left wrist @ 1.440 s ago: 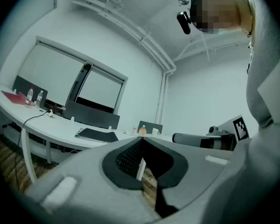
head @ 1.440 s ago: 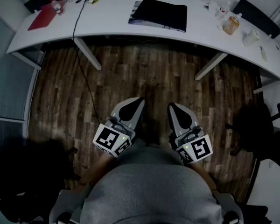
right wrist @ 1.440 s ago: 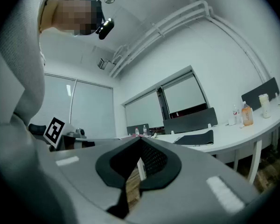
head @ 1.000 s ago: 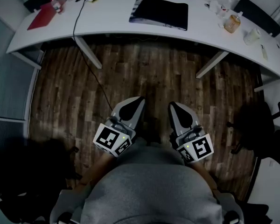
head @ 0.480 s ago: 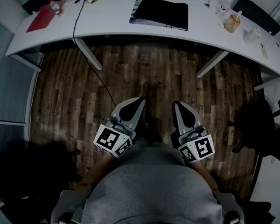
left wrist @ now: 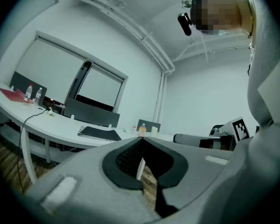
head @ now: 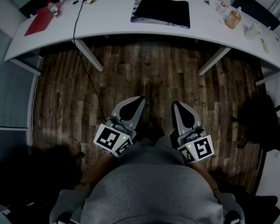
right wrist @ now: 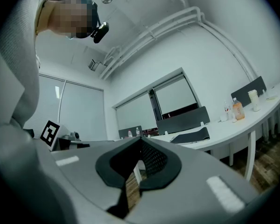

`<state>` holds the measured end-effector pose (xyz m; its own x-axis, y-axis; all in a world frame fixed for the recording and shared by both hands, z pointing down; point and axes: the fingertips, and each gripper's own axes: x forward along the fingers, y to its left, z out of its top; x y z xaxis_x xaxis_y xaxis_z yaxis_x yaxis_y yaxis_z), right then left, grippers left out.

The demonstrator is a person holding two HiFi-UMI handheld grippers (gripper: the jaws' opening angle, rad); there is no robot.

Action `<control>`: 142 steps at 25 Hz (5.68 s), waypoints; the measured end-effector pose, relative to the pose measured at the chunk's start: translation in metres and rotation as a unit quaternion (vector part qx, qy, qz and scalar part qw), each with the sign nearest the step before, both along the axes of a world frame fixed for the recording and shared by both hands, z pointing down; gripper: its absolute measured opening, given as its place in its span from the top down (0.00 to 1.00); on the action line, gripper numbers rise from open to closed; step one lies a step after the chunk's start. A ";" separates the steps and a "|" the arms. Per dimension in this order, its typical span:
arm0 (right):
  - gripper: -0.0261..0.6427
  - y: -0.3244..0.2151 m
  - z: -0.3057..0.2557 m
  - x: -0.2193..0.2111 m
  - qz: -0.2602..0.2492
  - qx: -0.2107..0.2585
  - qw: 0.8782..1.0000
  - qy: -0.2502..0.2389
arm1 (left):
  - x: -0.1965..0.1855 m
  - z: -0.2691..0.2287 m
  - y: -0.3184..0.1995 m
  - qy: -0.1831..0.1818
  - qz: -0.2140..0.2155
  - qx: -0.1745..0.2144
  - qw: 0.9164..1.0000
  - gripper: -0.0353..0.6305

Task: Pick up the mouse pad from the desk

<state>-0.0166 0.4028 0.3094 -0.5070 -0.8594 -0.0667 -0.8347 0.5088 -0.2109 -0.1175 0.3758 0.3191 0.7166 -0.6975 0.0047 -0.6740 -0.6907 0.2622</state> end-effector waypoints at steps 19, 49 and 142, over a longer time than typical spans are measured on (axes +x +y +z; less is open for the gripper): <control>0.96 -0.030 0.008 0.021 0.046 -0.014 0.999 -0.010 | 0.003 0.004 -0.042 0.007 0.002 0.005 1.000 0.95; 0.96 -0.253 -0.017 0.087 -0.026 -0.005 0.999 -0.023 | 0.068 -0.011 -0.250 -0.006 -0.060 0.024 0.998 0.95; 0.96 -0.574 0.003 0.079 -0.012 -0.023 0.999 -0.022 | 0.028 -0.005 -0.574 -0.030 -0.074 0.022 0.997 0.95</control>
